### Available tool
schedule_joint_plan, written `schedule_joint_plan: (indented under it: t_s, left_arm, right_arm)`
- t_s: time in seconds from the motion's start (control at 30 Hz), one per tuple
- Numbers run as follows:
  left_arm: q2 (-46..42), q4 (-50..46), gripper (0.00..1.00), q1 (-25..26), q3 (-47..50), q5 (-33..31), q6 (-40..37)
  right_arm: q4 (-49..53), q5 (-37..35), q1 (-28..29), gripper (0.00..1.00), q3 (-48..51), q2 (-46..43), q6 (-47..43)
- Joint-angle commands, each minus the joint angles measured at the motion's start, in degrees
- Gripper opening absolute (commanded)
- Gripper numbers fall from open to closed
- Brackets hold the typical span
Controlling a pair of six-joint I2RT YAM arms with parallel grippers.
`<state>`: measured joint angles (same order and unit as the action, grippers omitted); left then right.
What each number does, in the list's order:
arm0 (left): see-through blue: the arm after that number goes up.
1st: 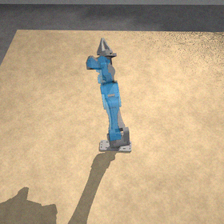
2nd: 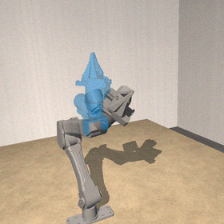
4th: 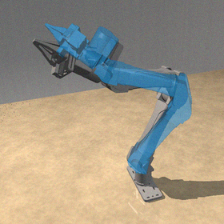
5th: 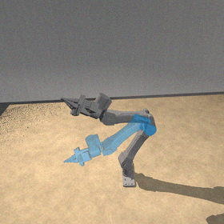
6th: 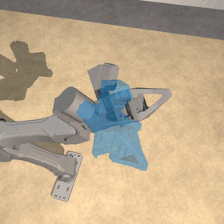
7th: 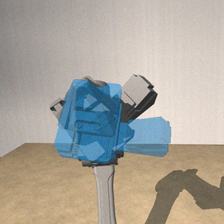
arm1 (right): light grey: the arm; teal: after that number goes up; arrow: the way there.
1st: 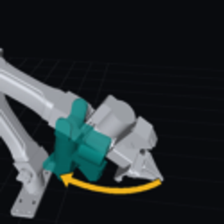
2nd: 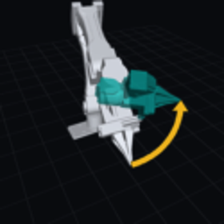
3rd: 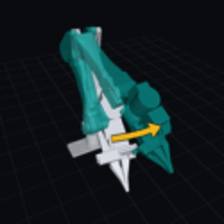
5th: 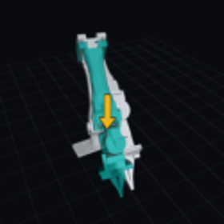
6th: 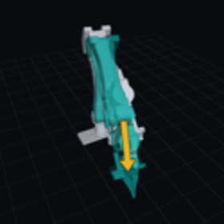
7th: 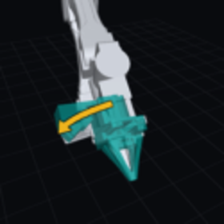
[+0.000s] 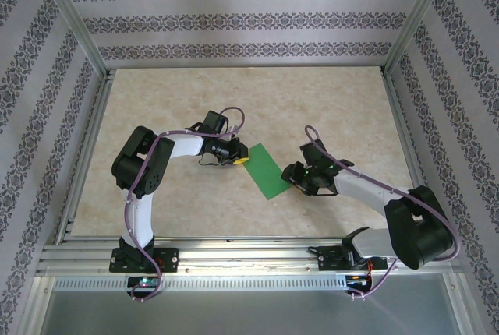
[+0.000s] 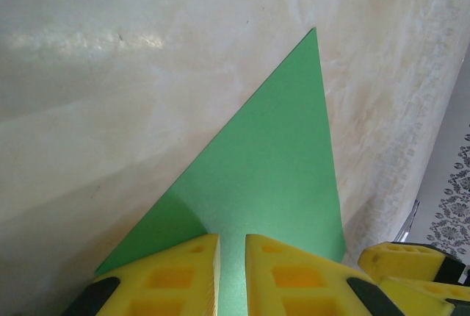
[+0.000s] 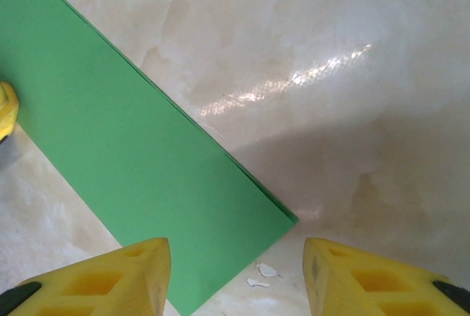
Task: Fold a paper plane with a square sheet of paper (pick it up from the middle)
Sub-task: Rotate the square sheet of paper at the center of the table.
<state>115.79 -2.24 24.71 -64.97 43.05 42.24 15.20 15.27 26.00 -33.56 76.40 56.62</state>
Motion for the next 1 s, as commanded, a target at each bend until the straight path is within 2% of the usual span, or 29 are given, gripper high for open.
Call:
schedule_joint_plan:
  t_s: [0.0, 0.4, 0.77, 0.97]
  left_arm:
    - [3.46, -3.03, 0.16, 0.76, 0.19, -1.21, -1.49]
    - [3.52, -3.03, 0.16, 0.69, 0.28, -1.22, -1.51]
    - [3.82, -3.03, 0.16, 0.69, 0.02, -1.17, -1.54]
    - [3.85, -2.92, 0.16, 0.69, -0.05, -1.05, -1.48]
  right_arm:
    - [-1.84, 2.34, -0.32, 0.5, 0.51, 1.65, 0.88]
    - [-4.48, 3.35, -0.42, 0.5, 0.69, 4.11, 1.55]
    - [-8.02, 4.42, -0.42, 0.5, 0.7, 2.25, 1.74]
    - [-7.24, 6.34, -0.5, 0.51, -1.33, 2.78, -3.25]
